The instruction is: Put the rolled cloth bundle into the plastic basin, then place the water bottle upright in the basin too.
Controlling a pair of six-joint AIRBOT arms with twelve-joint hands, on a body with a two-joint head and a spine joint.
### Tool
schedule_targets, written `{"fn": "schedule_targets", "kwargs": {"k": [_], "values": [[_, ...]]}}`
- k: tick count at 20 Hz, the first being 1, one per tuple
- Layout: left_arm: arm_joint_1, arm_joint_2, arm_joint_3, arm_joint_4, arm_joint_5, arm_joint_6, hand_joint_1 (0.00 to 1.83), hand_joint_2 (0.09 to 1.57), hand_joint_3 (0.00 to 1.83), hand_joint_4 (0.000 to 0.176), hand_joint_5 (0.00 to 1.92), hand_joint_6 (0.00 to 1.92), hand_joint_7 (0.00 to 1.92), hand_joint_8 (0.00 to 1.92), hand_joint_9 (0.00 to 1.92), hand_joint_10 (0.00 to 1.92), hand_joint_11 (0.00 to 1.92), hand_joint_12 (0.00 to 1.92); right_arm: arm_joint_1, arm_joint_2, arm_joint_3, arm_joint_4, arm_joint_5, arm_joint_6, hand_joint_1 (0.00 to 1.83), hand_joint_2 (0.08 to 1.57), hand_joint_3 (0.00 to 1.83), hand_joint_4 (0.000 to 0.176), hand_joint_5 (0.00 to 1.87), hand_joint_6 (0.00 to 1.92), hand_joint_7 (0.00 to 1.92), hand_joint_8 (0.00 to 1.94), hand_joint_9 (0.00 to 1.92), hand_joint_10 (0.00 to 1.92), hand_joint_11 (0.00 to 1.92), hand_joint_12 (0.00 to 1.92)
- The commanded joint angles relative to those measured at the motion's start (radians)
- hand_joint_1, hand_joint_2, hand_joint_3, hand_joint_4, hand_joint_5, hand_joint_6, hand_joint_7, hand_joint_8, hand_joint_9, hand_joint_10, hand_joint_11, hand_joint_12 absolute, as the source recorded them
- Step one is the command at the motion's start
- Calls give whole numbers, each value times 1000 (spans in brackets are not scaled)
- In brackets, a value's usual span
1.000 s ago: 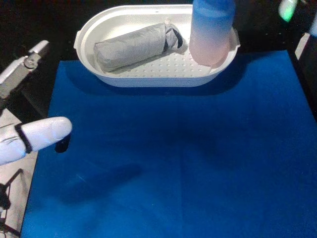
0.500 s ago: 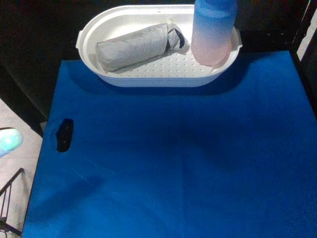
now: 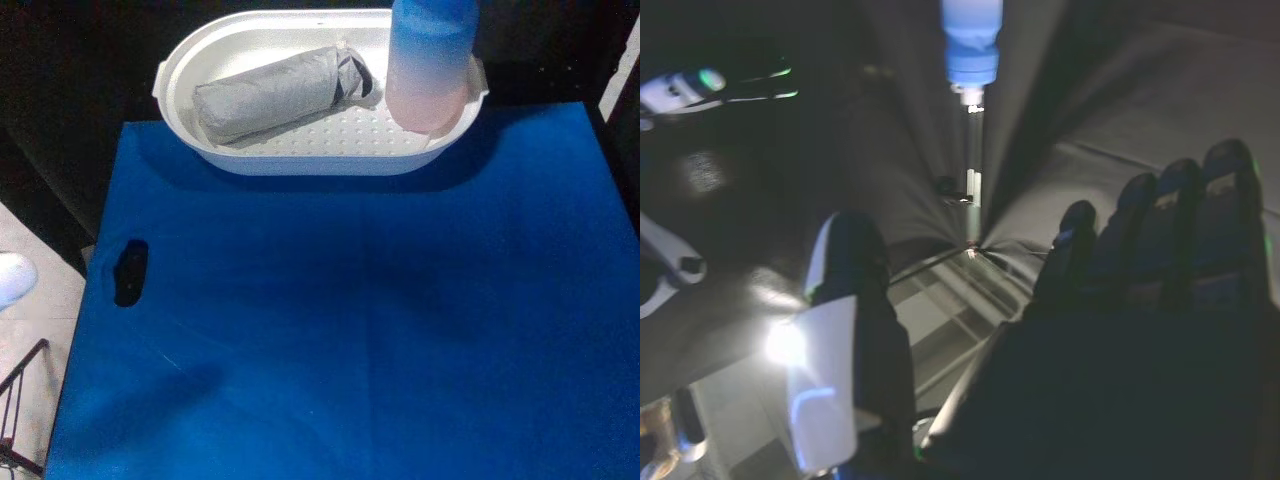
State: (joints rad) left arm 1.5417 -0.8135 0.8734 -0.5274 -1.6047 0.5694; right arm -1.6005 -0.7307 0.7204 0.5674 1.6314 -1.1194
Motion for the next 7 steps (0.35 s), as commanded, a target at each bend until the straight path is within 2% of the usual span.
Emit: {"fn": "schedule_targets", "kwargs": {"k": [1, 5, 7], "values": [[-3, 7, 1, 7, -126, -6, 362, 926, 13, 176, 0, 0, 0, 0, 0, 0, 0, 0, 6, 9, 4, 17, 131, 9, 494, 1200, 4, 176, 0, 0, 0, 0, 0, 0, 0, 0], [-3, 7, -1, 3, -127, -3, 295, 931, 5, 176, 0, 0, 0, 0, 0, 0, 3, 1, 12, 5, 4, 12, 131, 9, 499, 1207, 1, 176, 0, 0, 0, 0, 0, 0, 0, 0], [-6, 7, 0, 3, -127, -3, 291, 913, 0, 176, 0, 0, 46, 6, 54, 14, 71, 31, 22, 1, 8, 1, 131, 9, 515, 1207, 2, 176, 0, 0, 0, 0, 0, 0, 0, 0]]}}
